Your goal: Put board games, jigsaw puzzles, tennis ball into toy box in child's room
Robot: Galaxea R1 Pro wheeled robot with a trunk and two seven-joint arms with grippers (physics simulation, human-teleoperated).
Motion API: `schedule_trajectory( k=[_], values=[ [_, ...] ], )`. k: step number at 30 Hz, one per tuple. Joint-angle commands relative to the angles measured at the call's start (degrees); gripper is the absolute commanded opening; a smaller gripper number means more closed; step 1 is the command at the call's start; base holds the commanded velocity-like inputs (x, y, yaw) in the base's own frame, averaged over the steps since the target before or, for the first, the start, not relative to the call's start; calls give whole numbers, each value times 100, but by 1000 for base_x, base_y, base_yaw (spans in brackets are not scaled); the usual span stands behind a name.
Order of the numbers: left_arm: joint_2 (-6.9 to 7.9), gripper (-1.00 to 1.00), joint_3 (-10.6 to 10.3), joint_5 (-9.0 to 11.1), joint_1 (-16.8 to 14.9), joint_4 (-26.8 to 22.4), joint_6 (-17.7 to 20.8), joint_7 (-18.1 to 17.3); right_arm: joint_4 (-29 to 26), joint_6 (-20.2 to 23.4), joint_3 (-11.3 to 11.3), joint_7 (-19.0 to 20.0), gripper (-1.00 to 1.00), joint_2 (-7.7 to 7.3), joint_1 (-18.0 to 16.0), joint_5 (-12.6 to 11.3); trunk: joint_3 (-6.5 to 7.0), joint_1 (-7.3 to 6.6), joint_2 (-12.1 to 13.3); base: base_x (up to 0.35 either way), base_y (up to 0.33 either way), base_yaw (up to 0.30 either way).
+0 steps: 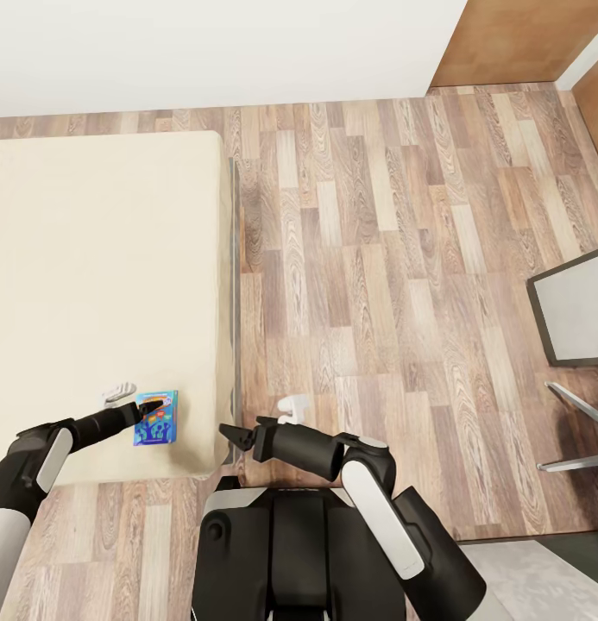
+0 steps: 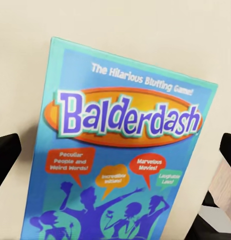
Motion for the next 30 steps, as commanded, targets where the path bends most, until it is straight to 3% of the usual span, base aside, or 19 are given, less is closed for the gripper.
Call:
schedule_trajectory(
  k=[1,22,30],
  values=[
    [-1,100,12,19,-2,-1,57,-9,-3,24,-8,16,100,-8,-2,6,-6,3,-9,0,0,0],
    [-18,100,-27,-8,-3,5,92,54,-3,26,-20,9,100,-26,-2,6,-6,3,-9,0,0,0],
    [-18,100,-38,-32,-6,275,47,68,-3,26,-21,9,100,-28,-2,6,-6,3,-9,0,0,0]
  ],
)
